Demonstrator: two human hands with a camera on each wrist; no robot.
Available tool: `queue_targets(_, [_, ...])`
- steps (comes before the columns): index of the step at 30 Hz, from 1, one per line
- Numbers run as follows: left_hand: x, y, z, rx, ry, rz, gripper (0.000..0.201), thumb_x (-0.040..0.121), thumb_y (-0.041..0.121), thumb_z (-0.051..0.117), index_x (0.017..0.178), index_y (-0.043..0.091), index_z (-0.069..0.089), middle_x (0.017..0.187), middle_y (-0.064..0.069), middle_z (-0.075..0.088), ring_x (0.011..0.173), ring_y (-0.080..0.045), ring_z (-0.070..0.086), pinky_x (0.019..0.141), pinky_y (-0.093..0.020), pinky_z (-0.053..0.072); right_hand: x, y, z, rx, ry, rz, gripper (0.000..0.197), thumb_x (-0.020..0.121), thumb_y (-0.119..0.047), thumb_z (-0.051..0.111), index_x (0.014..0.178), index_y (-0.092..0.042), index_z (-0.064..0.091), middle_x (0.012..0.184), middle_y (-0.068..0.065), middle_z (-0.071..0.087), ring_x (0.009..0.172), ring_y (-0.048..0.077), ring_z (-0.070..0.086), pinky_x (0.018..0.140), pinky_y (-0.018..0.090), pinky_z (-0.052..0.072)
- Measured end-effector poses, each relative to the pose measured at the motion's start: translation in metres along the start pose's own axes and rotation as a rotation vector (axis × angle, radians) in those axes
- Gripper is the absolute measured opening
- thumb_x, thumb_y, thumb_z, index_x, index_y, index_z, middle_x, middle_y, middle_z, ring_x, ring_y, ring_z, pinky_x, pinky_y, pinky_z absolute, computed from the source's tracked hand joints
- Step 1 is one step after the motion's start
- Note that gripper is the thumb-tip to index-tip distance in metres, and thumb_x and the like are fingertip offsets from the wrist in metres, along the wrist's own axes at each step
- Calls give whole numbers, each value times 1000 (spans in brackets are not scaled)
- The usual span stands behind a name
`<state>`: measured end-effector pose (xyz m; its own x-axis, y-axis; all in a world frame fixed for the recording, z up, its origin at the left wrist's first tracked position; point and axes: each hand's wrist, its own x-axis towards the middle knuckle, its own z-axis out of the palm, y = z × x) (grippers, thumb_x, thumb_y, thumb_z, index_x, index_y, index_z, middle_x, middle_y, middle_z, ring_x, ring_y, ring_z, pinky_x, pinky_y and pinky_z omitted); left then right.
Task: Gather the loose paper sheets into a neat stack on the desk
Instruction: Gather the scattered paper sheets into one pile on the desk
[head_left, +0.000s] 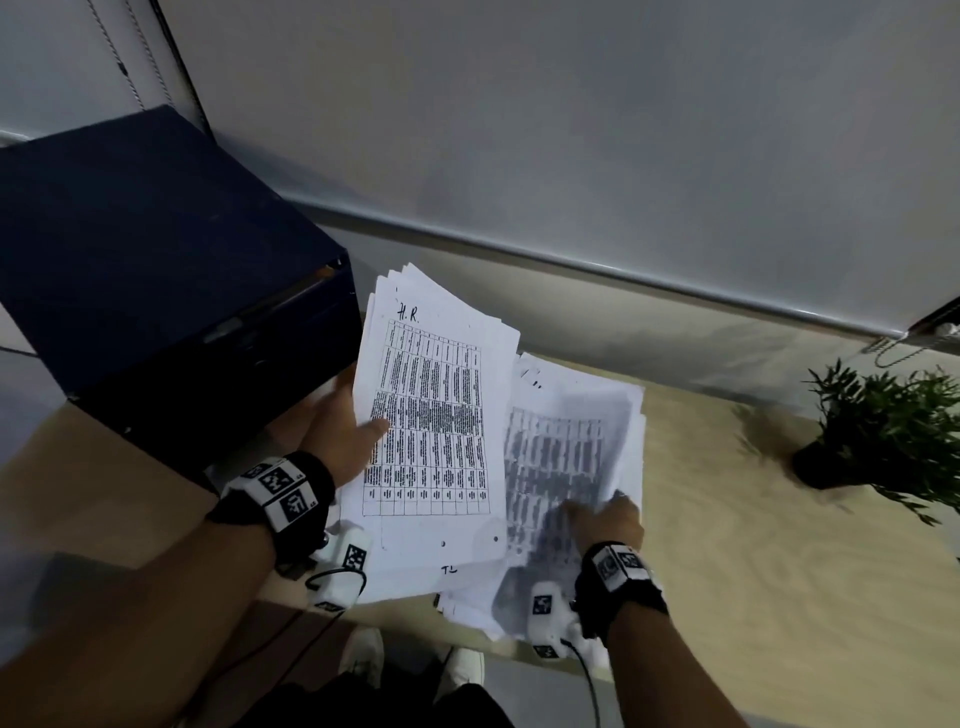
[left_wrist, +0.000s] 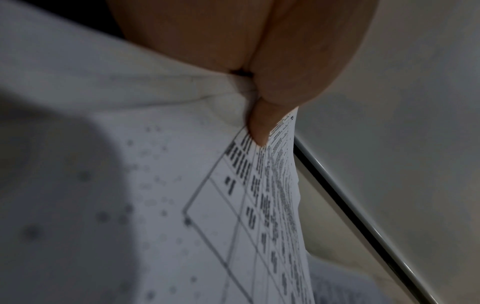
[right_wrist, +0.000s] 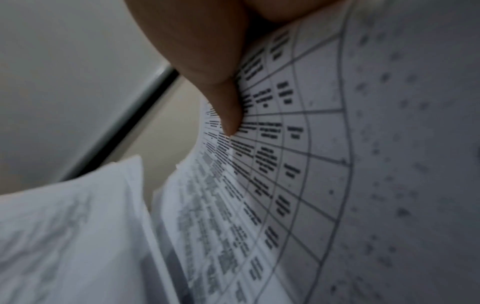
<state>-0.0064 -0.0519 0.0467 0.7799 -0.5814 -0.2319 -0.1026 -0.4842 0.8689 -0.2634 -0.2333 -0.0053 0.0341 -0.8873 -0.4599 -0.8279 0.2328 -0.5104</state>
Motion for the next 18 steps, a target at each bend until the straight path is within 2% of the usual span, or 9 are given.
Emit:
queue_targets(1, [2, -7, 3, -11, -16, 4, 59, 86, -5, 63, 138, 14, 44, 123, 6, 60, 118, -15, 57, 98, -25, 41, 0, -3, -13, 3, 38, -60, 55, 75, -33, 76, 120, -6, 59, 111, 19, 68, 97, 37, 66, 79, 37, 55])
queue_targets(3, [3, -17, 13, 14, -70, 11, 60, 85, -2, 66, 139, 14, 44, 127, 2, 62, 120, -16, 58, 102, -26, 40, 1, -14, -46, -11, 155, -206, 43, 75, -32, 76, 108, -7, 65, 97, 19, 71, 85, 37, 67, 71, 41, 55])
queue_targets(6, [-2, -21, 37, 84, -137, -24, 49, 89, 5, 64, 135, 14, 50, 130, 0, 61, 117, -16, 57, 97, -24, 38, -6, -45, -107, -14, 339, -392, 33, 76, -28, 78, 88, -1, 63, 76, 21, 65, 73, 39, 65, 59, 33, 42])
queue_targets(7, [-4, -21, 45, 97, -149, -41, 47, 90, 6, 63, 135, 15, 50, 128, 1, 61, 114, -15, 57, 95, -22, 38, -11, -57, -128, 16, 386, -427, 36, 75, -30, 79, 83, 1, 62, 71, 20, 62, 69, 38, 65, 57, 34, 43])
queue_targets(9, [-5, -20, 60, 117, -169, -64, 48, 91, 6, 63, 136, 14, 48, 127, 1, 60, 114, -17, 57, 93, -21, 38, -20, -73, -160, 122, 444, -461, 43, 71, -36, 83, 77, 2, 62, 66, 17, 63, 62, 33, 66, 53, 37, 52])
queue_targets(12, [-2, -25, 77, 158, -228, -48, 53, 88, 12, 66, 138, 16, 46, 133, 2, 59, 119, -18, 58, 98, -24, 42, -19, -76, -174, 322, 332, -457, 43, 69, -31, 85, 79, 3, 62, 69, 15, 65, 56, 27, 65, 50, 36, 55])
queue_targets(14, [4, -35, 85, 202, -236, -41, 57, 84, 22, 66, 137, 19, 45, 133, 3, 59, 117, -17, 60, 102, -30, 46, -13, -68, -164, 430, 218, -440, 36, 66, -29, 87, 80, -2, 68, 71, 15, 71, 57, 27, 69, 50, 42, 59])
queue_targets(16, [7, -42, 90, 177, -256, -77, 54, 84, 33, 59, 136, 22, 46, 131, 2, 61, 113, -18, 62, 101, -34, 48, -6, -55, -139, 404, 151, -384, 31, 67, -25, 86, 81, -4, 69, 72, 15, 72, 54, 23, 67, 47, 34, 57])
queue_targets(18, [2, -35, 89, 117, -266, -96, 45, 93, 31, 51, 137, 22, 47, 128, 7, 61, 113, -17, 61, 100, -29, 47, 0, -37, -104, 363, 93, -310, 28, 70, -21, 85, 85, -5, 67, 74, 15, 71, 57, 23, 65, 49, 32, 54])
